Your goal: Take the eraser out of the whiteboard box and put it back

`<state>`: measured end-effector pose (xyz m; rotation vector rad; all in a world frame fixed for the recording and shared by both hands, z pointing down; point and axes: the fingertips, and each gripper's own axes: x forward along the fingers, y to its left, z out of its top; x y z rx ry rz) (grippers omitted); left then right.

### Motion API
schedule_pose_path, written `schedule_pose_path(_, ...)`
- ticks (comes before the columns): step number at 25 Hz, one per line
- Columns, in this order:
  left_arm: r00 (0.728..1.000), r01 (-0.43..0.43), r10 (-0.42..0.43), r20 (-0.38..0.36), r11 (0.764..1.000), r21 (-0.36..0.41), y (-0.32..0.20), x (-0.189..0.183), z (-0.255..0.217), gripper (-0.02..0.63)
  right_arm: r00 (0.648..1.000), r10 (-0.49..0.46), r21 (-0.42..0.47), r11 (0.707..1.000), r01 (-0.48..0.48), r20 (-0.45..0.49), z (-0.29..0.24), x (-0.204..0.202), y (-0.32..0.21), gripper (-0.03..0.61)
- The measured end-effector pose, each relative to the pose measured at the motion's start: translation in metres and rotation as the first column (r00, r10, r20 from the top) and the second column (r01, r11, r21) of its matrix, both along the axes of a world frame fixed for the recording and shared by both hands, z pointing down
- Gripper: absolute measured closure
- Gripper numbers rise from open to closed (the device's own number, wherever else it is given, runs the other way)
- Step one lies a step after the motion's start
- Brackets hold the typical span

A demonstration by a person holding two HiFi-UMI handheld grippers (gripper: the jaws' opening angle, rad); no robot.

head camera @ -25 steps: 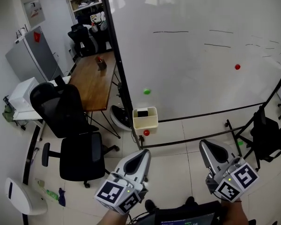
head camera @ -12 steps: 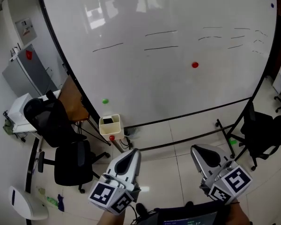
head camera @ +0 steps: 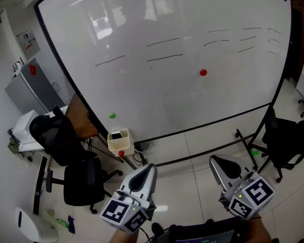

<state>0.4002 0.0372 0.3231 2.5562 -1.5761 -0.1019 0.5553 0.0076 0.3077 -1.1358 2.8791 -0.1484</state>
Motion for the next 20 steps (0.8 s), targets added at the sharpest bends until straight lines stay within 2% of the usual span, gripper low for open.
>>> schedule_pose_path(10,0.999,-0.035,0.035,-0.016,0.999,0.004,0.012,-0.002,-0.003,0.591,1.000,0.019,0.000,1.000,-0.019,0.002,-0.005,-0.009,0.011,0.557)
schedule_pose_path(20,0.999,-0.032,0.032,-0.028,0.999,-0.001,0.016,-0.009,-0.004,0.591,1.000,0.017,-0.009,1.000,-0.017,-0.001,-0.005,-0.017,0.015,0.555)
